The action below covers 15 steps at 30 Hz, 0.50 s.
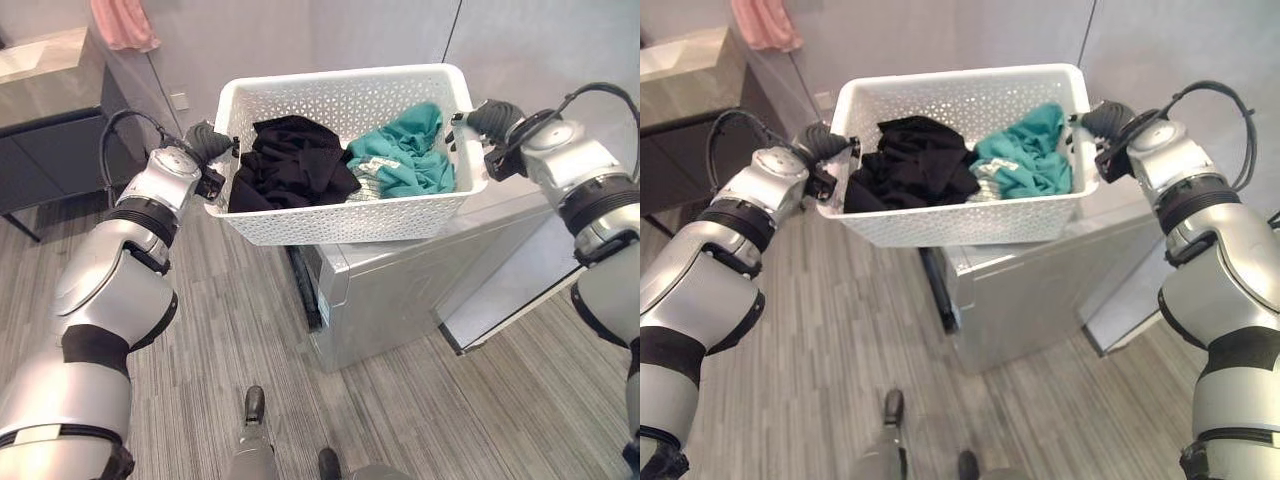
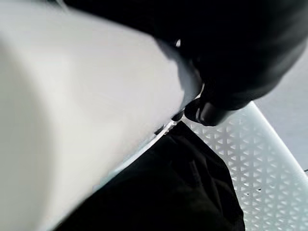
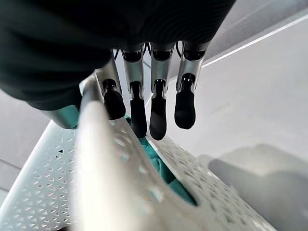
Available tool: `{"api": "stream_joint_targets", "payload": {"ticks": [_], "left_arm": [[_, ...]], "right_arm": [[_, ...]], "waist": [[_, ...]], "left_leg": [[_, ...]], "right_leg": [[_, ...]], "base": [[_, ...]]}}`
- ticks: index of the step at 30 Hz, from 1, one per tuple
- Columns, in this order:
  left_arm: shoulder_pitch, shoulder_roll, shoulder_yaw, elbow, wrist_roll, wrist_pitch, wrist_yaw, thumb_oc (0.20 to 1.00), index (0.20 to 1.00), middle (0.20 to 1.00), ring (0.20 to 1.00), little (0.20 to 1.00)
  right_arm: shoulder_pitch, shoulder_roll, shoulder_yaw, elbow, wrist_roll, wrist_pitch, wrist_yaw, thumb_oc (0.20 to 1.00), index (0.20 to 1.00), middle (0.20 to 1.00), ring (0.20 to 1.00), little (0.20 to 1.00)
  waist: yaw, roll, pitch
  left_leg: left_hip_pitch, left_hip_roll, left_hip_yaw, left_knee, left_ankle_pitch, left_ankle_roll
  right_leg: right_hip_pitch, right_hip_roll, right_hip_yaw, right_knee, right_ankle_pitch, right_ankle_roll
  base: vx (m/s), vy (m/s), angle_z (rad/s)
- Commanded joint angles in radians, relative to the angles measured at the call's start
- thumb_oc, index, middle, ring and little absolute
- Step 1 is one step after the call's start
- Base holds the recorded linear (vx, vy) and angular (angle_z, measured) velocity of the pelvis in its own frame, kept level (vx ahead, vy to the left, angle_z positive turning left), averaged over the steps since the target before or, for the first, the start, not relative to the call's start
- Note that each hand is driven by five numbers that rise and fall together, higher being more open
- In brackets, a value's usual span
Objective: Grab the laundry basket,head to the washer,open it,put in the laundry and shut it.
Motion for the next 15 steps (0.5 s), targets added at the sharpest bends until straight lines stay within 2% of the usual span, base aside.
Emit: {"api": "stream_joint_targets", "payload": {"ticks": [1, 3, 5, 7, 8, 9, 10, 11, 12, 13, 15], "left_arm": [[-0.109, 0.03, -0.061, 0.052, -0.001, -0.092, 0.009, 0.2, 0.2, 0.2, 0.2, 0.2], [-0.109, 0.022, -0.063, 0.05, 0.003, -0.093, 0.011, 0.2, 0.2, 0.2, 0.2, 0.2], [-0.125, 0.022, -0.081, 0.034, 0.015, -0.102, 0.011, 0.2, 0.2, 0.2, 0.2, 0.2], [-0.123, 0.018, -0.078, 0.023, 0.01, -0.105, 0.01, 0.2, 0.2, 0.2, 0.2, 0.2], [-0.127, 0.036, -0.091, 0.018, 0.008, -0.114, 0.019, 0.2, 0.2, 0.2, 0.2, 0.2], [-0.141, 0.045, -0.104, 0.02, 0.003, -0.111, 0.021, 0.2, 0.2, 0.2, 0.2, 0.2], [-0.142, 0.045, -0.104, 0.02, 0.003, -0.111, 0.021, 0.2, 0.2, 0.2, 0.2, 0.2], [-0.149, 0.054, -0.111, 0.019, 0.003, -0.109, 0.023, 0.2, 0.2, 0.2, 0.2, 0.2], [-0.153, 0.058, -0.102, 0.017, 0.008, -0.109, 0.027, 0.2, 0.2, 0.2, 0.2, 0.2], [-0.149, 0.068, -0.097, 0.019, 0.011, -0.113, 0.027, 0.2, 0.2, 0.2, 0.2, 0.2], [-0.148, 0.078, -0.093, 0.019, 0.018, -0.113, 0.027, 0.2, 0.2, 0.2, 0.2, 0.2]], "right_arm": [[-0.052, -0.078, -0.04, 0.12, -0.066, -0.012, -0.039, 0.2, 0.2, 0.2, 0.2, 0.2], [-0.031, -0.062, -0.058, 0.123, -0.09, -0.012, -0.034, 0.2, 0.2, 0.2, 0.2, 0.2], [-0.03, -0.066, -0.059, 0.112, -0.12, -0.012, -0.035, 0.2, 0.2, 0.2, 0.2, 0.2], [-0.029, -0.063, -0.073, 0.094, -0.108, -0.013, -0.04, 0.2, 0.2, 0.2, 0.2, 0.2], [-0.02, -0.031, -0.095, 0.087, -0.129, -0.033, -0.064, 0.2, 0.2, 0.2, 0.2, 0.2], [-0.037, 0.002, -0.093, 0.098, -0.14, -0.036, -0.071, 0.2, 0.2, 0.2, 0.2, 0.2], [-0.038, 0.002, -0.092, 0.098, -0.14, -0.036, -0.071, 0.2, 0.2, 0.2, 0.2, 0.2], [-0.043, 0.035, -0.097, 0.106, -0.143, -0.044, -0.077, 0.2, 0.2, 0.2, 0.2, 0.2], [-0.042, 0.08, -0.102, 0.118, -0.145, -0.044, -0.083, 0.2, 0.2, 0.2, 0.2, 0.2], [-0.049, 0.102, -0.099, 0.127, -0.141, -0.047, -0.098, 0.2, 0.2, 0.2, 0.2, 0.2], [-0.052, 0.112, -0.099, 0.138, -0.152, -0.047, -0.107, 0.2, 0.2, 0.2, 0.2, 0.2]], "waist": [[0.047, 0.05, -0.08], [0.054, 0.042, -0.088], [0.058, 0.035, -0.095], [0.066, 0.03, -0.107], [0.091, 0.034, -0.094], [0.117, 0.043, -0.083], [0.116, 0.043, -0.085], [0.137, 0.048, -0.074], [0.149, 0.031, -0.06], [0.156, 0.014, -0.049], [0.164, 0.006, -0.045]], "left_leg": [[0.03, -0.049, -0.052, 0.072, 0.114, 0.031], [0.002, -0.08, -0.032, 0.154, 0.082, 0.041], [-0.034, -0.121, 0.022, 0.258, 0.013, 0.061], [-0.039, -0.128, 0.068, 0.306, -0.036, 0.078], [0.0, -0.1, 0.158, 0.298, -0.082, 0.094], [0.02, -0.083, 0.189, 0.282, -0.088, 0.091], [0.018, -0.083, 0.188, 0.279, -0.084, 0.091], [0.031, -0.077, 0.21, 0.264, -0.089, 0.09], [0.054, -0.097, 0.244, 0.244, -0.097, 0.099], [0.071, -0.103, 0.272, 0.237, -0.104, 0.106], [0.078, -0.107, 0.287, 0.238, -0.106, 0.111]], "right_leg": [[0.086, -0.112, 0.06, 0.09, -0.127, 0.154], [0.092, -0.162, 0.06, 0.094, -0.131, 0.178], [0.086, -0.221, 0.057, 0.101, -0.116, 0.212], [0.067, -0.265, 0.053, 0.094, -0.082, 0.23], [-0.008, -0.335, -0.039, 0.09, 0.039, 0.254], [-0.051, -0.359, -0.181, 0.09, 0.046, 0.247], [-0.054, -0.358, -0.181, 0.09, 0.048, 0.247], [-0.076, -0.37, -0.314, 0.086, 0.048, 0.235], [-0.1, -0.308, -0.38, 0.083, 0.021, 0.225], [-0.121, -0.275, -0.382, 0.087, 0.009, 0.218], [-0.119, -0.276, -0.403, 0.085, 0.008, 0.213]], "base": [[0.24, 0.35, -0.5], [0.23, 0.364, -0.72], [0.22, 0.387, -0.51], [0.2, 0.422, -0.46], [0.08, 0.518, -0.68], [0.01, 0.391, -1.26], [-0.09, 0.217, -1.69], [-0.05, 0.301, -1.84], [-0.04, 0.384, -1.21], [0.0, 0.27, -0.98], [0.03, 0.094, -0.9]]}}
